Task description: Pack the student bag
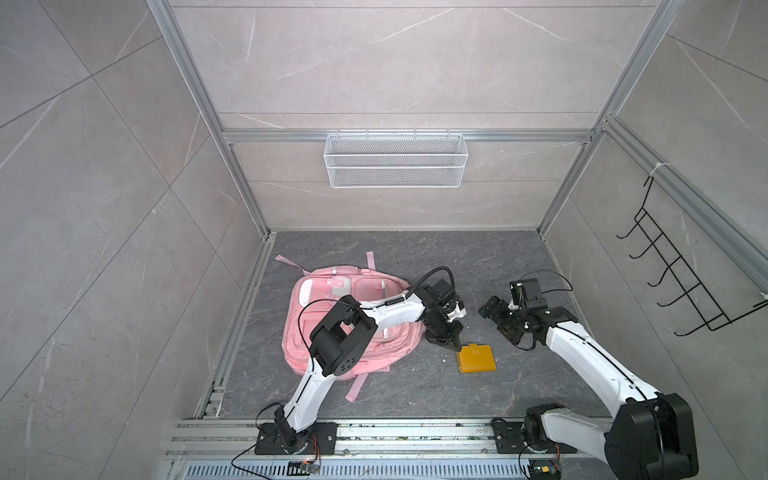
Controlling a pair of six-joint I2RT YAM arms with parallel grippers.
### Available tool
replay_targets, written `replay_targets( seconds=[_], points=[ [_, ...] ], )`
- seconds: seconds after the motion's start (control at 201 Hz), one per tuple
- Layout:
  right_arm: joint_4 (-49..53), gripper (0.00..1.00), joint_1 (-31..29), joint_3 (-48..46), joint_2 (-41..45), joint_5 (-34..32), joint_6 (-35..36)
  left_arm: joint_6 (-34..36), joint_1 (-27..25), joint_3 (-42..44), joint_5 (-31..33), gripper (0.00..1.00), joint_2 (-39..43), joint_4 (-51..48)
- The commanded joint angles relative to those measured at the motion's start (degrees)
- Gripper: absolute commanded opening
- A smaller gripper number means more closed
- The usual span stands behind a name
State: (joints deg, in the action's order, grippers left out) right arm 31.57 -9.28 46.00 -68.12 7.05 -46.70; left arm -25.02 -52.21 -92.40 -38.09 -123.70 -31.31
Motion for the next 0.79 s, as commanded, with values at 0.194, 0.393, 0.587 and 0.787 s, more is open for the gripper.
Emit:
replay_targets(
  seconds=[0.194, 0.393, 0.587, 0.787],
  points=[
    [1.94, 0.89, -0.32, 5.04, 0.86, -0.51, 4.72, -4.81, 7.64, 0.01, 0.41, 0.00, 4.21, 4.29],
    [1.56, 0.89, -0.38, 4.85, -0.35, 0.41, 2.82, -8.65, 10.57, -5.00, 4.43, 0.00, -0.73, 6.93],
    [-1.73, 0.90, -0.26, -1.69, 1.56, 3.79, -2.30, -9.91, 10.88, -4.84, 4.96, 0.00, -3.00, 8.45],
    [-6.73, 0.90, -0.34, -6.12, 0.01, 6.02, -4.72, -7.29, 11.08, -0.83, 7.60, 0.13, 0.96, 5.00]
  ],
)
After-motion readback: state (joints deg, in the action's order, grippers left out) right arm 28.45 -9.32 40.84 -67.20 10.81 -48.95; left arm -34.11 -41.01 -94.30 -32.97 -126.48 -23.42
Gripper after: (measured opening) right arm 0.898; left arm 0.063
